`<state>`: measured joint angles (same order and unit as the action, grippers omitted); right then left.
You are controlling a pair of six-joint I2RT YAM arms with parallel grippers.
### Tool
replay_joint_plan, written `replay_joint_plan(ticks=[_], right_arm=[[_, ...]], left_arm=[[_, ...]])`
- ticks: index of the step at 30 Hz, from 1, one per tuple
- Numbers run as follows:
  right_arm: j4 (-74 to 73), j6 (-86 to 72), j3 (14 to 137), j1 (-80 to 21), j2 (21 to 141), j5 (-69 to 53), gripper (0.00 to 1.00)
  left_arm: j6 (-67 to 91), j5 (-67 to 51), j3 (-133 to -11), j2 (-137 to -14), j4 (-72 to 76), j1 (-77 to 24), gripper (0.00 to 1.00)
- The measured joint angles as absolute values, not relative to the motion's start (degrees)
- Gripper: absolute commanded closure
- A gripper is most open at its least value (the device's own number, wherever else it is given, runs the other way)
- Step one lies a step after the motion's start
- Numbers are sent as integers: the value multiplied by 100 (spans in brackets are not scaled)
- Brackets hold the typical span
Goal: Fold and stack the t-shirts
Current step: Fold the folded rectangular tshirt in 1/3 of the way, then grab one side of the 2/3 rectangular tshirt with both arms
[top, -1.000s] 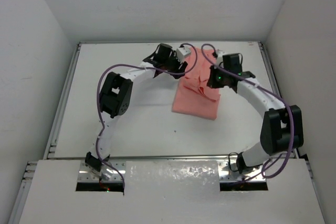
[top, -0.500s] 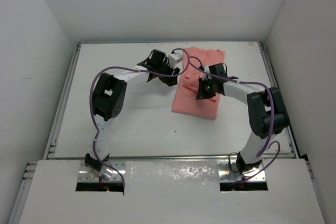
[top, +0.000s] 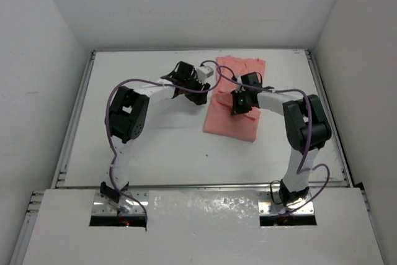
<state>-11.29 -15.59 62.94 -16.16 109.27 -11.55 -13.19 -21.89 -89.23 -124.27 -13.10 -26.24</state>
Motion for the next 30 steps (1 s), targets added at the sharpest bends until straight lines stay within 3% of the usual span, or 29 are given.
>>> replay_joint_plan(ticks=[19, 20, 25, 30], right_arm=[[-2805, -333, 10151, -1538, 12899, 753, 100], [-2902, -325, 10259, -1529, 12881, 781, 97], [-3212, -600, 10025, -1426, 12031, 974, 50], [-3166, -1441, 8202, -764, 10025, 261, 37]], left_arm=[[-1839, -2646, -9004, -12234, -1671, -2624, 51], [-2001, -2757, -9039, -12221, -1763, -2624, 51], [-4414, -3334, -9166, -11937, -2969, -2805, 47], [-7234, -3124, -8779, -11345, -4040, -3642, 40]])
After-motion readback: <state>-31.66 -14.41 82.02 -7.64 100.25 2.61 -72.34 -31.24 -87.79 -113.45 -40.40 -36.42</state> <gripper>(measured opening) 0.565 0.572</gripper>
